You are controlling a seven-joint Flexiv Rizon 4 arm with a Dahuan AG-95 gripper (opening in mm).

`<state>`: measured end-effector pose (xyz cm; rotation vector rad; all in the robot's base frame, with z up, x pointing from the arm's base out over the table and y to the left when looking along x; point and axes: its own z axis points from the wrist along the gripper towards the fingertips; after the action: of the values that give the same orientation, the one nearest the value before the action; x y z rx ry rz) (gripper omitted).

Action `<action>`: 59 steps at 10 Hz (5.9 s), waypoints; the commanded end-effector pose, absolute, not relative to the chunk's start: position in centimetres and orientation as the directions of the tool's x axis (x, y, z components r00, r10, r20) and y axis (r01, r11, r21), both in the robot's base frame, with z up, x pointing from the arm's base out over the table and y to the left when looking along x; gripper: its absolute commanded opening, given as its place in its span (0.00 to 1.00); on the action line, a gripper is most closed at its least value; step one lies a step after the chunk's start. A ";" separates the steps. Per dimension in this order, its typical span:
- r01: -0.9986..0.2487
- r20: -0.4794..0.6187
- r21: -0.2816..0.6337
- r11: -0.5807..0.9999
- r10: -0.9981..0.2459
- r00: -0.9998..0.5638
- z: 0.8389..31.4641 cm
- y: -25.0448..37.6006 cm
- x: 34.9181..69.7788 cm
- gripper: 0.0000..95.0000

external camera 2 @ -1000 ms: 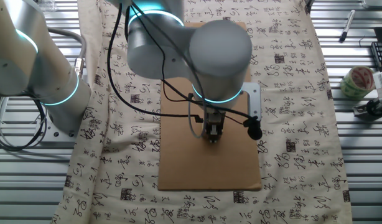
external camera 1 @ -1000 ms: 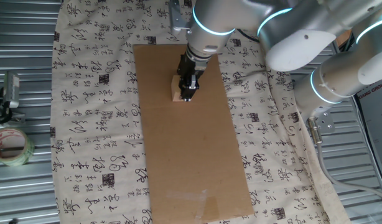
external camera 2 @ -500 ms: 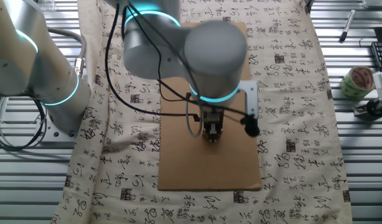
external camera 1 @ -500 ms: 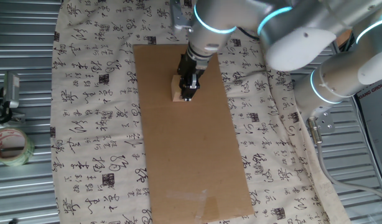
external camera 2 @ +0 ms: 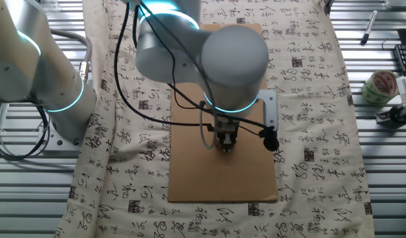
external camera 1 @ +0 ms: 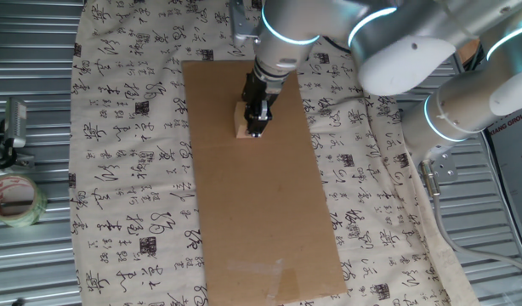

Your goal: Hold a small block with the gripper and sweep it from left to right on the table

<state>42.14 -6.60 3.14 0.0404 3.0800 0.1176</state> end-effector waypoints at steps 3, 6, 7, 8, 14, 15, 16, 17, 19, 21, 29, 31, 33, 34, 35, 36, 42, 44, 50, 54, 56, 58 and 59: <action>0.015 -0.051 0.052 0.999 0.018 -0.999 3.0 -6.6 42.2 0.80; 0.011 -0.053 0.051 0.999 0.014 -0.998 3.0 -6.6 42.2 1.00; 0.013 -0.052 0.050 0.999 0.016 -0.999 3.0 -6.6 42.2 1.00; 0.013 -0.052 0.050 0.999 0.016 -0.999 3.0 -6.6 42.2 1.00; 0.014 -0.053 0.050 0.999 0.016 -0.998 3.0 -6.6 42.2 1.00; 0.014 -0.054 0.050 0.999 0.016 -0.998 3.0 -6.6 42.2 1.00; 0.014 -0.053 0.050 0.999 0.017 -0.998 3.0 -6.6 42.2 1.00; 0.014 -0.053 0.050 0.999 0.017 -0.998 3.0 -6.6 42.2 1.00; 0.014 -0.053 0.049 0.999 0.017 -0.998 3.0 -6.6 42.2 1.00; 0.016 -0.052 0.049 0.999 0.018 -0.998 3.0 -6.6 42.2 1.00; 0.023 -0.045 0.042 0.999 0.025 -0.999 4.5 -6.2 41.8 0.80; 0.032 -0.053 0.053 0.998 0.035 -0.998 4.6 -6.2 41.8 1.00; 0.031 -0.054 0.042 0.999 0.033 -0.998 4.6 -6.2 41.7 1.00; 0.035 -0.053 0.038 0.999 0.036 -0.998 4.7 -6.1 41.7 1.00; 0.044 -0.047 0.033 0.998 0.046 -0.998 4.9 -6.1 41.6 1.00; 0.047 -0.045 0.024 0.999 0.048 -0.998 5.2 -6.0 41.6 1.00; 0.043 -0.038 0.007 0.999 0.043 -0.998 6.7 -5.4 41.0 1.00; 0.043 -0.038 0.013 0.999 0.044 -0.998 6.8 -5.6 40.9 1.00; 0.057 -0.019 0.017 0.998 0.057 -0.998 6.9 -5.6 40.9 0.80; 0.097 -0.020 0.054 0.994 0.098 -0.995 6.9 -5.6 40.9 0.80; 0.115 -0.010 0.155 0.981 0.118 -0.993 6.9 -5.6 40.9 0.80; 0.105 -0.009 0.140 0.985 0.107 -0.994 6.9 -5.6 40.9 0.80; 0.081 -0.015 0.090 0.993 0.082 -0.996 6.9 -5.6 40.9 0.80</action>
<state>40.83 -5.72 7.03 0.1779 3.1093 0.2681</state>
